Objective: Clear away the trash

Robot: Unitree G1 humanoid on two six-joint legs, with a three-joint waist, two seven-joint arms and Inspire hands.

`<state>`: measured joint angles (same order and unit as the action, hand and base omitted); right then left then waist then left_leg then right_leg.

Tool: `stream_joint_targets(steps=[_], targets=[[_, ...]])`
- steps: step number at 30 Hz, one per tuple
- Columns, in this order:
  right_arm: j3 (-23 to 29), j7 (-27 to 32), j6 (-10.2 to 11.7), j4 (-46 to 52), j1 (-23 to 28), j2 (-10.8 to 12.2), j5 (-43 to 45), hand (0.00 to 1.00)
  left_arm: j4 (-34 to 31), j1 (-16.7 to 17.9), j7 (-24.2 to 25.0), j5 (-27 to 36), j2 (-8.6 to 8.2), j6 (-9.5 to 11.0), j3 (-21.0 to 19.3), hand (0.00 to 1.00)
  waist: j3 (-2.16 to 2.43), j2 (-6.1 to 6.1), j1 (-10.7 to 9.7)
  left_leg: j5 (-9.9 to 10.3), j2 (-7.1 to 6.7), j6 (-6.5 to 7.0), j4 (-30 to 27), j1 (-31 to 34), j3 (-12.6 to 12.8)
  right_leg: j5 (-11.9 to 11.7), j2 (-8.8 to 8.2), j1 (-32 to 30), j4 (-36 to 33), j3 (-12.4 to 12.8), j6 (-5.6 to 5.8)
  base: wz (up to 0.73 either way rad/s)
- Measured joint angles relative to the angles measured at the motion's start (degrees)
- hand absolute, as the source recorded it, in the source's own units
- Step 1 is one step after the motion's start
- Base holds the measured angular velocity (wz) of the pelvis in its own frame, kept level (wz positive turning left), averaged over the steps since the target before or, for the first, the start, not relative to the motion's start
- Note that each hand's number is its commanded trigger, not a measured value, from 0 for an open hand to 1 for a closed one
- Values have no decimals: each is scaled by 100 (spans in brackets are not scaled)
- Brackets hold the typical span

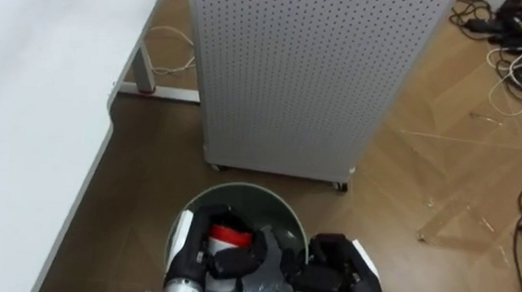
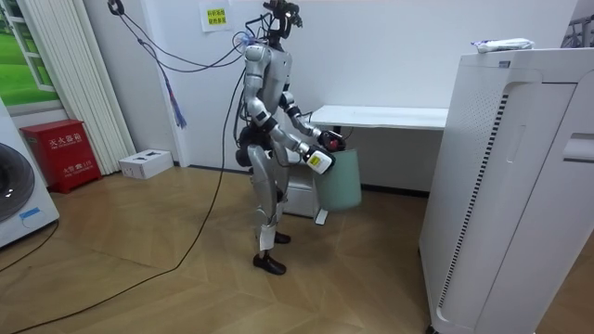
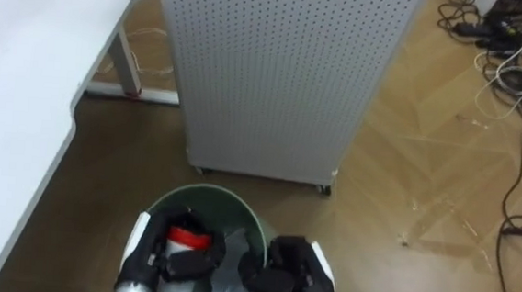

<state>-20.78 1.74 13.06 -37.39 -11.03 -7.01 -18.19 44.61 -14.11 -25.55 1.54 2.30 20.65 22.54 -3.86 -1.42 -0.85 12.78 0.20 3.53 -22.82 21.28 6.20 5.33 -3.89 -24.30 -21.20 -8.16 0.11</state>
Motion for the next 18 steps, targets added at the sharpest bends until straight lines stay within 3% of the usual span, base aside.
stream_joint_targets(steps=[6, 18], targets=[[-46, -1, -13, -4, 34, 11, 3, 100, 198, -108, -400, -4, -14, 7, 3, 0, -6, 39, -56, -4, 5, 6, -200, 280, 119, 22, -42, -386, -324, 47, -57, -7], [-45, 75, -68, -4, 54, 67, 188, 100, 367, -260, -630, 1, -122, 50, -40, 0, 5, 34, -126, -4, 3, 6, -315, 355, 166, 61, -56, -498, -464, 116, -93, 0]])
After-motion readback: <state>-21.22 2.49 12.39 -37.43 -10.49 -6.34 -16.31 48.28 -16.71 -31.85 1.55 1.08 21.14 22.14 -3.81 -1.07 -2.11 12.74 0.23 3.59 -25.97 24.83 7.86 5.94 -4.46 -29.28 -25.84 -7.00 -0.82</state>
